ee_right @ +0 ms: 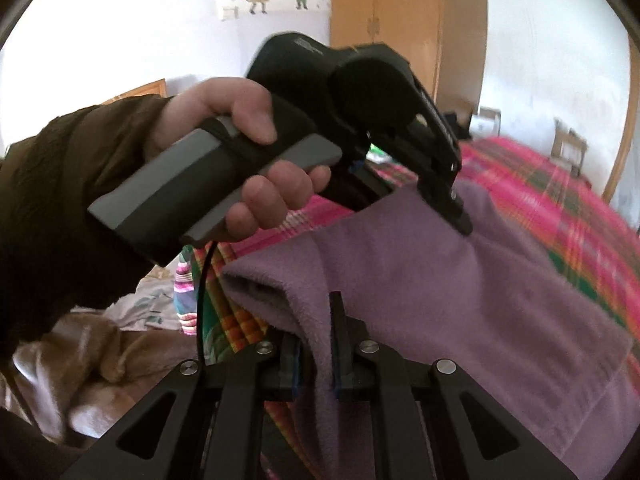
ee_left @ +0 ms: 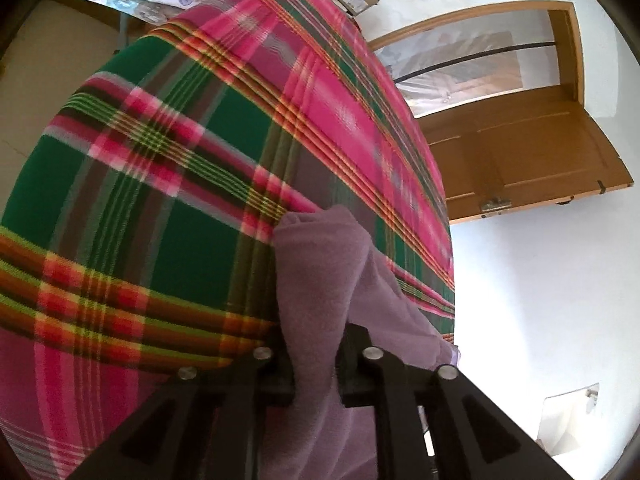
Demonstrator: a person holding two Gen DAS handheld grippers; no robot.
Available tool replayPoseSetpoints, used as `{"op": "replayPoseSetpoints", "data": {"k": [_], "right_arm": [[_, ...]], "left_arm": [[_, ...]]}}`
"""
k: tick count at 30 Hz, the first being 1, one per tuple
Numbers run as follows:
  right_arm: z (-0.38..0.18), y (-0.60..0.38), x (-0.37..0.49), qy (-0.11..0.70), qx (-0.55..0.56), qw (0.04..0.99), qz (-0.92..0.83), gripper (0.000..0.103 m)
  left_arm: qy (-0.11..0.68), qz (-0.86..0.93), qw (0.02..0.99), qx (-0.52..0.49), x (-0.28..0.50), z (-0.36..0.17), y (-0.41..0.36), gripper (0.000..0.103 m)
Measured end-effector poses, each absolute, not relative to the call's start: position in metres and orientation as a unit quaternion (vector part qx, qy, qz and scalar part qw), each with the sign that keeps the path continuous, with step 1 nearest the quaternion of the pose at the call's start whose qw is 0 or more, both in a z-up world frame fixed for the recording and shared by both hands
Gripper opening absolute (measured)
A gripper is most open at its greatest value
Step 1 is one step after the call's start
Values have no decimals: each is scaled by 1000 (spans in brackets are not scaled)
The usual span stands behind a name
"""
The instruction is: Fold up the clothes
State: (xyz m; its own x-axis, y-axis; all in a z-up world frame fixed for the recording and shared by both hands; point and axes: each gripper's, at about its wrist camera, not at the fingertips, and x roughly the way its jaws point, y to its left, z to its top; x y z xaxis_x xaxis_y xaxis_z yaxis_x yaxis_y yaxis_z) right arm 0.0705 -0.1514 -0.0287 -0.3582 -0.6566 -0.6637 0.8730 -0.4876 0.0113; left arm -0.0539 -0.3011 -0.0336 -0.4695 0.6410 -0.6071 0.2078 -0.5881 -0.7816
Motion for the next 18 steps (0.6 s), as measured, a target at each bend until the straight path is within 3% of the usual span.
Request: {"op": "replayPoseSetpoints", "data": {"k": [4, 9, 18], "right_arm": [[-33, -155, 75, 167, 324, 474, -801, 16], [-28, -146, 84, 162, 327, 473, -802, 30], [9, -54, 80, 88, 300, 453, -835, 35]], "left_arm": [[-439, 738, 130, -496, -43, -29, -311, 22], [-415, 766, 101, -480, -30, -11, -312, 30], [-339, 836, 44, -429, 1, 43, -262, 35]]}}
